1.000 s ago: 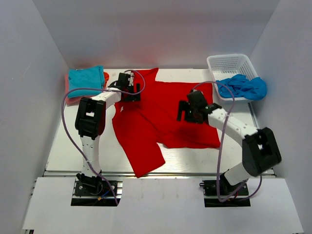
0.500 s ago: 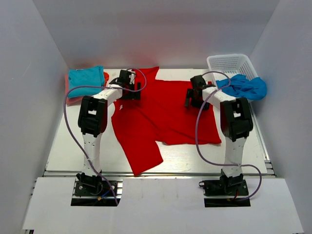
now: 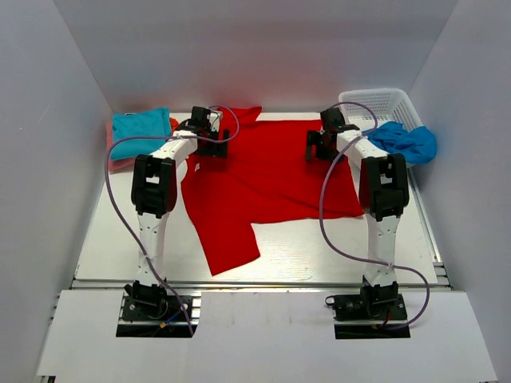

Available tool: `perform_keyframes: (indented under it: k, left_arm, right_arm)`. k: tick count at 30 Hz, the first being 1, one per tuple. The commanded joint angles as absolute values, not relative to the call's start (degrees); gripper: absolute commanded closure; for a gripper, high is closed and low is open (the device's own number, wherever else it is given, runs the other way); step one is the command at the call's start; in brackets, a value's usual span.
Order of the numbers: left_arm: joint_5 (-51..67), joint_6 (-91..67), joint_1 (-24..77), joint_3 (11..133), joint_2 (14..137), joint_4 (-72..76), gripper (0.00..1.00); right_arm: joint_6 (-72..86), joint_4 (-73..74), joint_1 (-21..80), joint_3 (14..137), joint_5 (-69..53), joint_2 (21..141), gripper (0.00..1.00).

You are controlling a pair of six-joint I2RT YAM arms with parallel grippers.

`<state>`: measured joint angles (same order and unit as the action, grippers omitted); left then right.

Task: Fold and stack the t-shirts
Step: Flatten out the tshirt, then grap the side of the flattened tshirt closest away from the robot with both arms

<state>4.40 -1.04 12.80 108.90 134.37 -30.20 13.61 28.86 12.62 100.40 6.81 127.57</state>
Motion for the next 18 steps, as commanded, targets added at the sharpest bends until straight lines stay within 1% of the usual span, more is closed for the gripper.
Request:
perform_keyframes:
  k: [1,2,4,5,6,8,9,10,11,12,13,14,15,17,18]
  left_arm:
    - [8.17,0.62,12.39,107.77,128.95,-33.57,0.00]
    - [8.17,-0.25,12.39,106.97,125.63,-33.57,0.00]
    - [6.52,-2.36,13.10,101.71,121.31,-34.10,0.00]
    - [5.63,-3.68,13.88,99.51,118.94,-34.10,0.00]
    - [5.63,-6.91,13.89,94.10,113.96,-34.10,0.00]
    - [5.63,-12.28,14.41,88.62,108.83,-35.84,0.00]
    - [6.76,-14.13,14.41,80.33,105.85,-35.34,0.00]
    - [7.64,-17.89,15.81,75.81,98.86,-34.64,0.00]
    - [8.95,-18.97,16.43,71.41,95.22,-32.71,0.00]
    - [10.27,-19.94,17.04,63.62,91.62,-32.70,0.00]
    - [10.28,-22.91,18.44,60.41,88.28,-32.70,0.00]
    - [10.28,-23.81,19.33,57.51,81.46,-35.04,0.00]
    - [9.15,-25.04,20.12,52.43,78.17,-36.46,0.00]
    - [10.18,-27.51,22.40,46.01,69.93,-39.97,0.00]
    - [11.15,-28.64,23.20,44.66,68.05,-41.47,0.00]
  right_arm:
    - [8.09,26.81,13.80,101.69,0.53,119.37,0.10]
    - [7.30,26.63,14.15,100.30,-1.47,115.70,0.10]
    - [7.03,24.70,15.02,98.54,-2.46,112.87,0.10]
    - [7.12,24.09,15.73,94.70,-2.98,109.89,0.10]
    - [7.90,21.73,15.82,92.92,-4.29,106.82,0.10]
    - [9.05,20.31,16.26,87.12,-4.04,102.06,0.10]
    - [11.23,18.30,16.87,83.27,-4.22,99.17,0.10]
    - [12.47,17.76,16.96,79.14,-3.52,96.10,0.10]
    - [13.44,16.88,16.96,77.10,-2.21,94.67,0.10]
    - [15.45,16.09,17.14,71.34,-0.72,90.48,0.10]
    - [17.82,15.74,17.05,69.54,1.99,89.13,0.10]
    - [18.71,15.30,16.96,67.69,2.89,87.99,0.10]
    - [20.11,15.29,16.70,63.59,3.77,84.41,0.10]
    - [23.45,15.82,16.70,61.36,7.46,82.63,0.10]
    - [23.90,15.91,16.61,58.74,7.99,80.70,0.10]
